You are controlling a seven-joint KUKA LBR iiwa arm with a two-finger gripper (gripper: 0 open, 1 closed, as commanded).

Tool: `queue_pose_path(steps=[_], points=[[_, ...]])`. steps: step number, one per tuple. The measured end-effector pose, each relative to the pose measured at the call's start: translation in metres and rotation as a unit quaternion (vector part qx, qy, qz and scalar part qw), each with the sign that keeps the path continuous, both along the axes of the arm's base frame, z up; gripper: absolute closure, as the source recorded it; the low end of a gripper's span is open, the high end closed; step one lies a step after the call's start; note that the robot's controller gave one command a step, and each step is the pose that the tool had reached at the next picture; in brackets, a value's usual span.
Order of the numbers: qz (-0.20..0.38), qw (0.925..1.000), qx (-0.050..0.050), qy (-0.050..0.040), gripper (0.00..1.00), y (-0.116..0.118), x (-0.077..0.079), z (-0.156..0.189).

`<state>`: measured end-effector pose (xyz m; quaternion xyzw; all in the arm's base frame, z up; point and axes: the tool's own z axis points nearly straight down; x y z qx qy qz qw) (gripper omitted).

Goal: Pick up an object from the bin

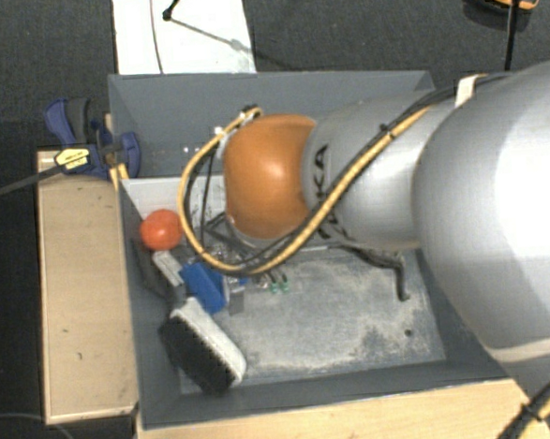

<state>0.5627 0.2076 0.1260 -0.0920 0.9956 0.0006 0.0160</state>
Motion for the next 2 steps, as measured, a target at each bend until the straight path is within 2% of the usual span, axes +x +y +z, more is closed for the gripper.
queue_pose_path(steps=[1,2], points=[[-0.008,0.9999,0.004,-0.0104,1.00,-0.003,0.008,0.018],[-0.012,0.9999,-0.001,0.0042,1.00,-0.008,-0.002,0.026]])
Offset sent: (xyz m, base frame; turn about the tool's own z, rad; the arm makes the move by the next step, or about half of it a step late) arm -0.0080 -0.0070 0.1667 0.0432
